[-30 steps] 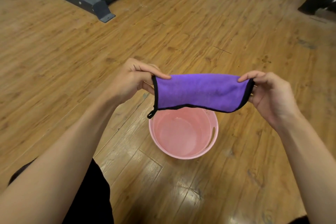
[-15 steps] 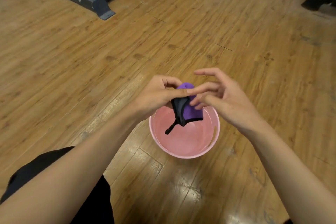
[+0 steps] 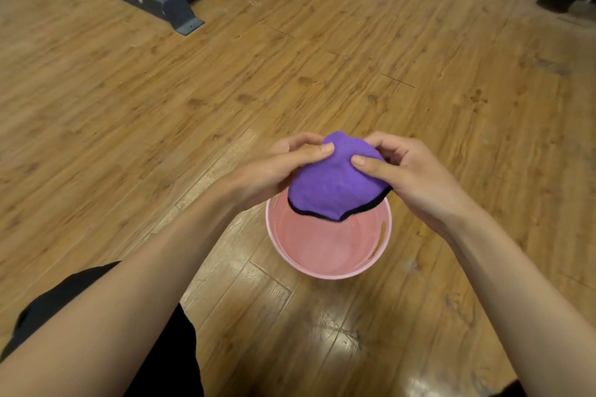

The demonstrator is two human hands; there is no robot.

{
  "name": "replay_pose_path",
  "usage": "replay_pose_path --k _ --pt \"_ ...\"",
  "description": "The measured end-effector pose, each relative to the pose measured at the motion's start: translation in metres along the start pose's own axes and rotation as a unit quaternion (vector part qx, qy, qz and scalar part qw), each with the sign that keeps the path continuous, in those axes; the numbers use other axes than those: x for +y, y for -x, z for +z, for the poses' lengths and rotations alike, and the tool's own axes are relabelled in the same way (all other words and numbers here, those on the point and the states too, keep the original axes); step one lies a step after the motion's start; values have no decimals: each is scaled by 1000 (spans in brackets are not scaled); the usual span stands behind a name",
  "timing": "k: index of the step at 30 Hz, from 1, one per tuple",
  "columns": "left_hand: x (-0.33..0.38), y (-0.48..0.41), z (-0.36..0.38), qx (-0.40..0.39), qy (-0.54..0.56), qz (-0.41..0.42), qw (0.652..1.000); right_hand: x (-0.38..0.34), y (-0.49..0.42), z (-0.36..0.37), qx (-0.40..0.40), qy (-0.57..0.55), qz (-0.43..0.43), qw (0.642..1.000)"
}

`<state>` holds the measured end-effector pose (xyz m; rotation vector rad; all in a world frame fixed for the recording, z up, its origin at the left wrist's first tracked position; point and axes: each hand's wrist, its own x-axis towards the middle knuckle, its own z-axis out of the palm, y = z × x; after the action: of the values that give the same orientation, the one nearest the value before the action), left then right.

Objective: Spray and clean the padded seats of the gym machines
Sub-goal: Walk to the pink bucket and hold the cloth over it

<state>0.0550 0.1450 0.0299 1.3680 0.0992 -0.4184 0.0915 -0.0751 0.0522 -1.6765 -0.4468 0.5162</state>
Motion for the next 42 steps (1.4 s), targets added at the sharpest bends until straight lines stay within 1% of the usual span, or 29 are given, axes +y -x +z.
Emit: replay_pose_path --k 3,5,6,8,10,11,13,15,18,20,21,23,24,26,28,30,34,37,40,42 --pt "-4 1 7 -55 -12 3 998 -2 3 -1 -35 12 32 999" --pt "-6 0 10 -53 -31 22 998 -2 6 -7 -40 -10 69 997" --pt "-7 -2 13 -47 -36 31 998 -2 7 -11 -35 -15 83 996" --pt "-8 -4 22 -27 -50 44 997 2 9 -14 1 -28 105 994" --pt "-12 -7 31 9 -93 69 993 9 11 -15 51 -65 142 986" --pt "-13 -9 36 28 -108 85 990 13 12 -16 60 -92 171 979" --pt "-17 -12 42 55 -102 103 988 23 18 -15 29 -151 240 959" --pt "-20 -16 47 75 -111 114 984 29 22 -14 19 -195 281 940" --pt "-27 -20 57 125 -147 126 973 36 24 -15 64 -230 277 931" --pt "-34 -23 64 146 -136 100 975 39 24 -19 105 -225 271 930" --pt "-38 -24 67 141 -110 68 982 41 25 -22 127 -214 271 930" --pt "-47 -29 72 108 -58 -2 992 47 30 -28 167 -174 276 930" --pt "-53 -32 75 98 -51 -20 994 52 32 -30 184 -150 283 929" --pt "-68 -39 82 102 -56 -33 993 62 36 -33 220 -124 300 920" --pt "-85 -46 88 115 -87 -46 988 75 39 -34 243 -107 309 913" --pt "-101 -54 89 121 -109 -71 984 87 39 -33 254 -95 310 911" --pt "-121 -60 93 132 -111 -104 980 111 40 -26 247 -84 309 915" --pt "-129 -63 98 159 -134 -93 974 121 41 -24 239 -73 294 923" --pt "-132 -64 97 195 -140 -85 967 129 38 -25 227 -101 281 927" --pt "-132 -65 94 185 -128 -91 970 135 35 -26 233 -113 295 920"
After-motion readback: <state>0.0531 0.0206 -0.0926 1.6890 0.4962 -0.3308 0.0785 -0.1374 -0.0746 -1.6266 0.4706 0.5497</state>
